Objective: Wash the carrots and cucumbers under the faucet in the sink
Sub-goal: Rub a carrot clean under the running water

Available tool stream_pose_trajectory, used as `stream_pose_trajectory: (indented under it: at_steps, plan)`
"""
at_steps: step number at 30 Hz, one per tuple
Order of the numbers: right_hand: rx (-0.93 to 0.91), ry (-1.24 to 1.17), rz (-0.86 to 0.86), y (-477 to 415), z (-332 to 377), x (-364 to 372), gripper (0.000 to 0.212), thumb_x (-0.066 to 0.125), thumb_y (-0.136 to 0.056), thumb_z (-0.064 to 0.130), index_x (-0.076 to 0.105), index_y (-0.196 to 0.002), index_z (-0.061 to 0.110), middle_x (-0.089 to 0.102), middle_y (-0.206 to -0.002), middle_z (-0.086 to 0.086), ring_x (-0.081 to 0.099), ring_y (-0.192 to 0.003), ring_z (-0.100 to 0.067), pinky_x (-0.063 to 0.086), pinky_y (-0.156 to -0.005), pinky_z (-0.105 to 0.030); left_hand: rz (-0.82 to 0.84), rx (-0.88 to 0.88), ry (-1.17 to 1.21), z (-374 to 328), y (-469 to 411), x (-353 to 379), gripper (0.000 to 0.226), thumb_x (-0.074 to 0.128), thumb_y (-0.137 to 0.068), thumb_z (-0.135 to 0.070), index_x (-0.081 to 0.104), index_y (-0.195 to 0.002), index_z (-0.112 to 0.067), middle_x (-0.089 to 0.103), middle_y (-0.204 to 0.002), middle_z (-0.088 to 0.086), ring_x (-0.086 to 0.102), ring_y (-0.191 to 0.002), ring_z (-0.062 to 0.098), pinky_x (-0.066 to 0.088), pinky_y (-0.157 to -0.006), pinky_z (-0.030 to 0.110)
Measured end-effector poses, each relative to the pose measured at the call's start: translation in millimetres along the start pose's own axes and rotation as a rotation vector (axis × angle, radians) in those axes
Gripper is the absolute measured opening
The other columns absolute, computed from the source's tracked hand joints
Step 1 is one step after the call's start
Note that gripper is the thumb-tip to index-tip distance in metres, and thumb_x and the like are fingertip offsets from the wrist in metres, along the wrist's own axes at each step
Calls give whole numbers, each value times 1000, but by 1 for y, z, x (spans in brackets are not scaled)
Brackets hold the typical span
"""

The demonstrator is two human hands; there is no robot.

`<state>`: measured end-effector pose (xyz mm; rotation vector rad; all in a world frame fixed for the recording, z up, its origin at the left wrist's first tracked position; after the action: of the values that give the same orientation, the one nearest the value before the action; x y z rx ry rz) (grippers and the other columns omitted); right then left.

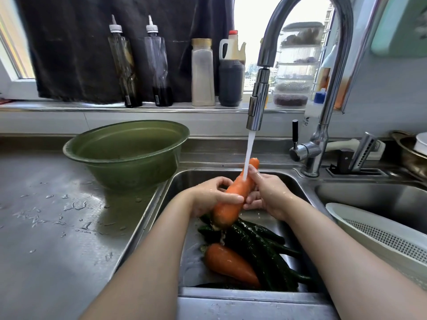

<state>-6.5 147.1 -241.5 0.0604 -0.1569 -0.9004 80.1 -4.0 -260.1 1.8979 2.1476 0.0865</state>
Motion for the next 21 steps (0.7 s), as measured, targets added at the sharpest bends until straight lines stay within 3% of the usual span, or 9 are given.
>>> stream_pose_trajectory:
  at_steps: [4,7,10,14,18,21]
  plan:
    - [2,-66,46,-2,-1,2,39,45,-109,39,63,-104,4,67,-74,-16,59,-49,-23,63,-53,-44,-56,49,35,0,5,-10,68,91,-61,-31,64,-122,-18,69,-121,17,70,-111,34,60,-86,42]
    - [-27,-72,171,-1,-1,4,19,51,-107,11,61,-119,1,66,-80,-16,65,-57,-22,61,-55,-36,-90,61,86,2,9,-17,64,92,-67,-27,65,-124,-16,72,-121,18,72,-108,33,58,-96,50]
    - [-20,-91,199,0,-2,2,37,60,-96,-8,55,-131,2,66,-89,-16,67,-62,-21,61,-56,-33,-57,30,145,2,13,-18,60,82,-78,-30,63,-132,-14,74,-120,14,73,-107,28,59,-93,47]
    - [5,-195,187,-3,-2,-2,44,66,-94,1,51,-135,4,72,-87,-17,66,-60,-21,60,-53,-30,-10,-19,260,-1,17,-9,32,55,-103,-24,62,-132,-12,75,-113,10,74,-99,20,62,-79,36]
    - [-9,-240,243,-4,0,-4,29,62,-98,6,60,-126,3,71,-88,-15,64,-59,-20,59,-53,-28,-10,-26,335,0,16,-5,41,50,-105,-23,55,-143,-9,70,-122,13,73,-99,18,62,-75,32]
    - [11,-228,218,-4,0,-5,20,61,-100,11,63,-120,8,70,-84,-13,57,-51,-17,51,-44,-25,0,-49,368,-1,14,-1,42,53,-103,-26,56,-142,-9,71,-119,12,73,-96,18,63,-75,34]
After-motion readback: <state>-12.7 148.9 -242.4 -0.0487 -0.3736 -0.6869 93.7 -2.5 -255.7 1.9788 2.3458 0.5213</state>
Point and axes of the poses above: each hand's wrist, its own y-axis away from the middle knuckle, its own x-axis out of the palm, z = x × y, the point moved 2 cm from there along -y, towards the middle knuckle
